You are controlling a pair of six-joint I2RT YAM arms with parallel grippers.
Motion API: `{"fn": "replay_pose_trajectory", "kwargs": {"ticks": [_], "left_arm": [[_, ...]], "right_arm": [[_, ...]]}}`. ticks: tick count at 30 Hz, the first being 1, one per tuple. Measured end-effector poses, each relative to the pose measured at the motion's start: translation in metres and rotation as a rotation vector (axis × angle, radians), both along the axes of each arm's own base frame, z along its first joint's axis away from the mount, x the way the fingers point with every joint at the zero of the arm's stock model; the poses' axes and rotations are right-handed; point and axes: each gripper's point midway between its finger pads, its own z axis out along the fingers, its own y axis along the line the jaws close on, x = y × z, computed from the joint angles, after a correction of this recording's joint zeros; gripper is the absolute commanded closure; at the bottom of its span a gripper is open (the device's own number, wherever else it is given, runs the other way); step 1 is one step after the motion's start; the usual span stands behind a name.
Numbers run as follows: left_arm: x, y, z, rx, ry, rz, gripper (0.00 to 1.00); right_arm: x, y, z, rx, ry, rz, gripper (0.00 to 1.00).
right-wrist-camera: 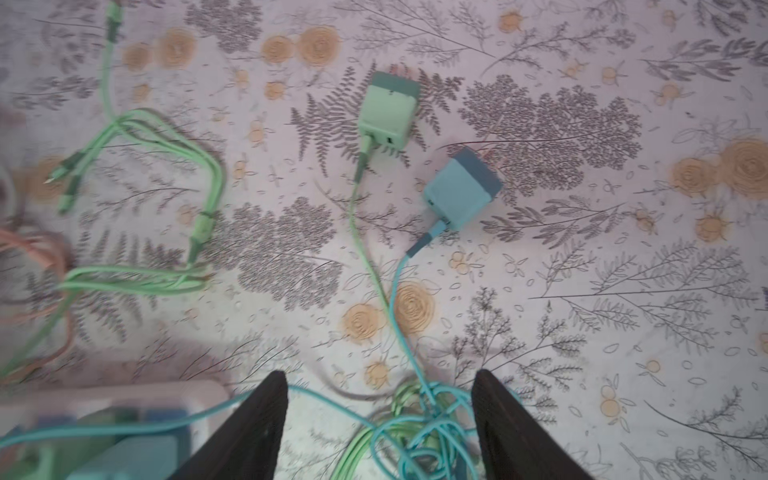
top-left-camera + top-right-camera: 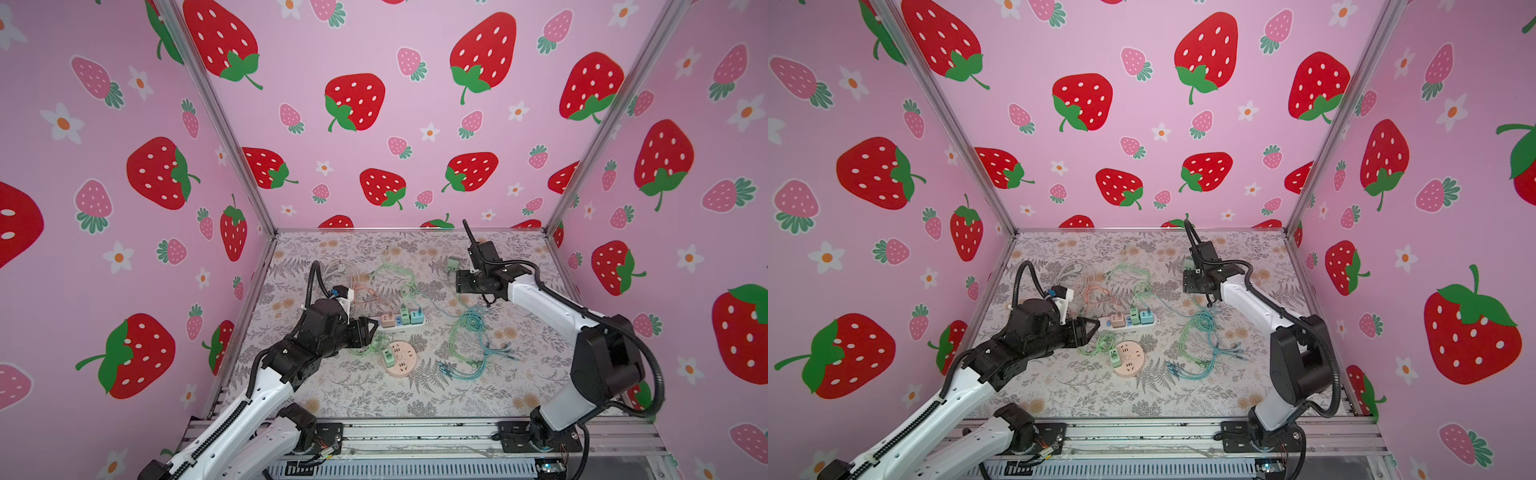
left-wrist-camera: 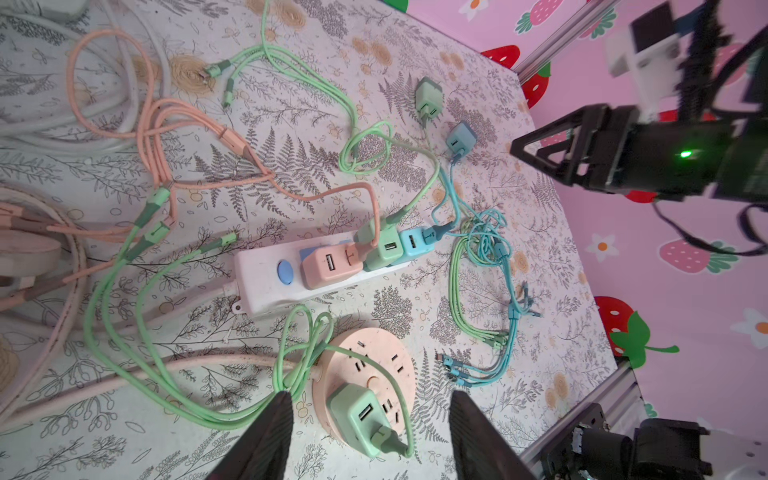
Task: Insert the plug
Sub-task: 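Move the right gripper to the loose teal charger and close on it, then lift the teal charger off the table with the right gripper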
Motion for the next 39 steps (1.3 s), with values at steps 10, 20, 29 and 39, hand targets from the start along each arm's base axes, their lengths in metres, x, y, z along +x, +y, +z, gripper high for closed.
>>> {"fn": "replay_pose_trajectory", "kwargs": {"ticks": [10, 20, 29, 39], "left_arm": [[0.015, 0.0, 0.026, 0.027, -0.07, 0.003, 0.34], [0.019, 0.0, 0.039, 0.036, -0.106, -0.001, 0.34], [0.018, 0.002, 0.036, 0.054, -0.104, -0.008, 0.33], [0.016, 0.004, 0.037, 0.058, -0.107, -0.008, 0.33]], "right_arm": [[0.052, -0.026, -0.05, -0.034, 0.012, -0.145, 0.25], [0.089, -0.021, -0.078, 0.027, -0.002, -0.233, 0.3], [0.101, -0.019, -0.098, 0.04, 0.015, -0.294, 0.37], [0.108, -0.018, -0.1, 0.043, 0.003, -0.304, 0.64]]}}
